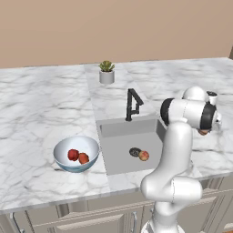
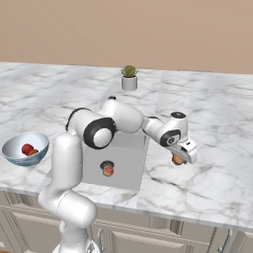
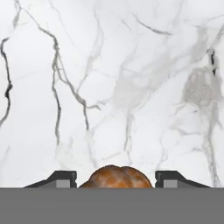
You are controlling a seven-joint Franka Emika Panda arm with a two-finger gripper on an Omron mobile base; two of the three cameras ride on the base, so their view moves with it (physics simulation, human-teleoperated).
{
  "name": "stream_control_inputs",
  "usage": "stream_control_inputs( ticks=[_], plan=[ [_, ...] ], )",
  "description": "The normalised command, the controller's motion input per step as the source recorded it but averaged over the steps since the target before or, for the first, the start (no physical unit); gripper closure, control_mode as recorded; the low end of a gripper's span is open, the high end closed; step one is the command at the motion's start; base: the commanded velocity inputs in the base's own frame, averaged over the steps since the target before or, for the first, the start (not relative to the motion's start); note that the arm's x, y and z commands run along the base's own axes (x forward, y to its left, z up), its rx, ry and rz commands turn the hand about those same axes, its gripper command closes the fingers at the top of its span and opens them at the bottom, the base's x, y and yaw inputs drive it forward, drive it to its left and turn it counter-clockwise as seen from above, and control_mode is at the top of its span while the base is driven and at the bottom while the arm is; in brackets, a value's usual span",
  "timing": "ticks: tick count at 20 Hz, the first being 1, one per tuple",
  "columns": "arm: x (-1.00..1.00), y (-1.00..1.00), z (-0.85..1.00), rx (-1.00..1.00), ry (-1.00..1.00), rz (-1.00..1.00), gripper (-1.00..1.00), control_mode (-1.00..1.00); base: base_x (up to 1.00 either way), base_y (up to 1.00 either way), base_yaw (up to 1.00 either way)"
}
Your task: There is a mixed pile of frozen fruits and vegetables on the counter. Locate all the frozen vegetables and place the items in a bowl on the counter. Take all the frozen fruits and defrost them in a running sink.
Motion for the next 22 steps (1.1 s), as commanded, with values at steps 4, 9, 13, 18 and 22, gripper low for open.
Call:
stream_control_inputs(
  ticks=[4, 9, 13, 18, 22],
  plan=[
    [-0.1, 0.22, 0.37, 0.0, 0.0, 0.0, 1.0, -1.0, 0.0, 0.0, 0.0],
    [-0.25, 0.39, 0.51, 0.02, -0.01, 0.0, 1.0, -1.0, 0.0, 0.0, 0.0],
    [-0.31, 0.46, 0.47, 0.03, -0.01, 0.0, 1.0, -1.0, 0.0, 0.0, 0.0],
    [-0.27, 0.51, 0.43, 0.03, 0.0, 0.01, 1.0, -1.0, 0.0, 0.0, 0.0],
    [-0.31, 0.57, 0.43, 0.0, 0.0, 0.04, 1.0, -1.0, 0.0, 0.0, 0.0]
  ],
)
